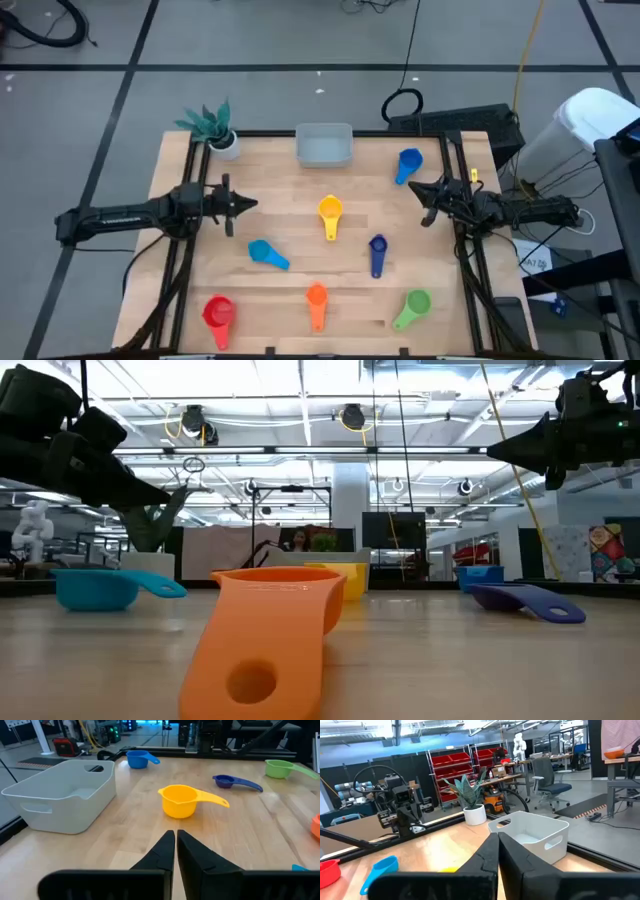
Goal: Nest measuring cups in basket
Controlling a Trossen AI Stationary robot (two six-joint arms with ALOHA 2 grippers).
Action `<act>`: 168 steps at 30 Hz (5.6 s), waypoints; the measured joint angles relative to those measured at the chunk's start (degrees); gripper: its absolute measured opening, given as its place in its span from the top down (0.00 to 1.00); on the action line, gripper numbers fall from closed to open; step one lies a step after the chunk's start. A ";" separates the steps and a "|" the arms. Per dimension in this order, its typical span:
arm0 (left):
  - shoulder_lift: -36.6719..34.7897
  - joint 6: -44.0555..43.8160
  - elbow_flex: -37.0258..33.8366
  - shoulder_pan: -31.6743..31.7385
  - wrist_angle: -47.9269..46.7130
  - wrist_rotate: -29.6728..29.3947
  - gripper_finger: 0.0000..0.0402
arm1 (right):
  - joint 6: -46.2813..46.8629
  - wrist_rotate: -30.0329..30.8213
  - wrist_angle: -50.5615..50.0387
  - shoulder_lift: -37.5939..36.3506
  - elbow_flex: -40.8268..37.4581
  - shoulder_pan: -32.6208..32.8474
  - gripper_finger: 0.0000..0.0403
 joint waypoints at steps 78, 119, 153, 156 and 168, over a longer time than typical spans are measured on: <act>0.00 3.19 0.00 0.02 0.01 0.00 0.94 | -0.01 0.00 0.00 0.00 0.00 -0.01 1.00; 0.00 -9.46 0.00 0.04 1.67 -0.53 0.94 | 3.15 0.00 0.42 0.00 0.00 -0.02 1.00; 11.70 -3.33 36.22 0.00 -23.11 -2.05 0.87 | -12.11 -4.38 14.78 2.16 5.01 -0.15 0.86; 17.23 -0.14 43.86 -0.46 -26.53 -2.04 0.80 | -16.08 -4.39 12.31 6.12 10.12 -0.15 0.78; 36.31 2.50 64.97 -1.14 -49.89 -2.08 0.51 | -26.40 -4.37 -8.87 29.90 39.19 -0.15 0.51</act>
